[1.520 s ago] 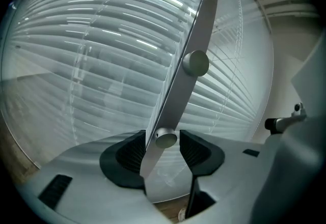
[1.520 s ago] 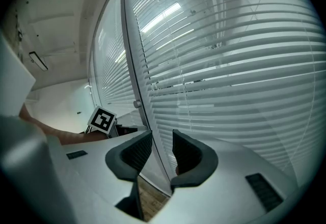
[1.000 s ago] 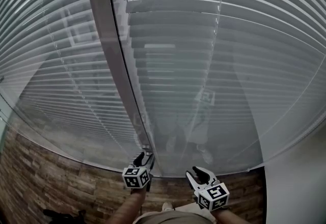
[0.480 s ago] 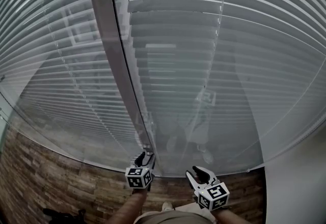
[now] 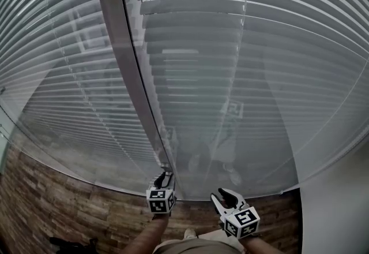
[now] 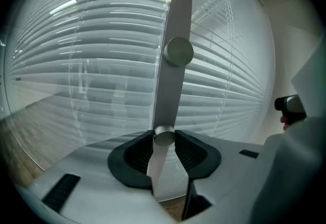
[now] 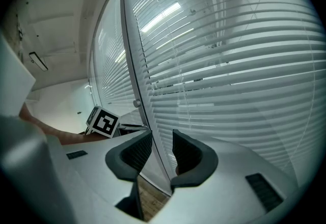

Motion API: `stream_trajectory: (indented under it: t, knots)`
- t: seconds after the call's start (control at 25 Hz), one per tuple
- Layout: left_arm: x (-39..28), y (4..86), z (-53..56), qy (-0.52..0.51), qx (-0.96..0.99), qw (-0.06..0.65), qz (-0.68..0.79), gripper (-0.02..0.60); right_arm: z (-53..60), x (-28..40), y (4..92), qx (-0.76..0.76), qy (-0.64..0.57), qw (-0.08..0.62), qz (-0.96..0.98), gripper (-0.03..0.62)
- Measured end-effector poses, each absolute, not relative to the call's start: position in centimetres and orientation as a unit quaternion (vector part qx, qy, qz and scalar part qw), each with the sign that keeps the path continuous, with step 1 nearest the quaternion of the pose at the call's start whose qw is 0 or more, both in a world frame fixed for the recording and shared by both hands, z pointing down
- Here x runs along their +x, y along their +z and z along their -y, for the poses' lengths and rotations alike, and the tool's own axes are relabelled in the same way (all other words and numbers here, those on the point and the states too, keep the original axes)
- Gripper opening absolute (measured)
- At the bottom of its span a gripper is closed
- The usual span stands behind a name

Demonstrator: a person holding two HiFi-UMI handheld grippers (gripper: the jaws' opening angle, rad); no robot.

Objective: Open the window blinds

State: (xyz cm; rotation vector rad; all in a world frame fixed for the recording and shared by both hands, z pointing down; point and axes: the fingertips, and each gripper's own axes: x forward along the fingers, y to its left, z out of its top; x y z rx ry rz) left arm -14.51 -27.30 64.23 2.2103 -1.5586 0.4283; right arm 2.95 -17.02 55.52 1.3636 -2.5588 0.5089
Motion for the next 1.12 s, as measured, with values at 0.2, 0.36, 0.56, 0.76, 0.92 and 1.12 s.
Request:
stream_trajectory:
  t: [0.2,0.36,0.56,0.76,0.92,1.12]
  knots:
    - [-14.61,64.24,27.25,0.141,0.788,0.213,0.560,0.139,16.80,3.21,55.49,0.462,0.175,0.098,0.864,0.121]
    - [-14.71,64.26,27.24,0.106,0.785,0.254,0.555,0.137,16.75,3.31,55.51,0.464,0.174,0.097,0.863,0.121]
    - [-14.82,64.40,27.22,0.065,0.779,0.299,0.547,0.135,16.61,3.22,55.65,0.462,0.174,0.096,0.864,0.121]
    - [-14.91,64.51,27.32,0.014,0.770,0.350,0.534,0.135,16.62,3.31,55.59,0.464,0.177,0.095,0.863,0.121]
    - [-14.94,64.62,27.31,-0.026,0.762,0.387,0.518,0.135,16.63,3.33,55.56,0.464,0.176,0.095,0.863,0.121]
    - [-14.89,64.41,27.36,-0.080,0.757,0.427,0.488,0.135,16.65,3.04,55.54,0.462,0.176,0.095,0.864,0.121]
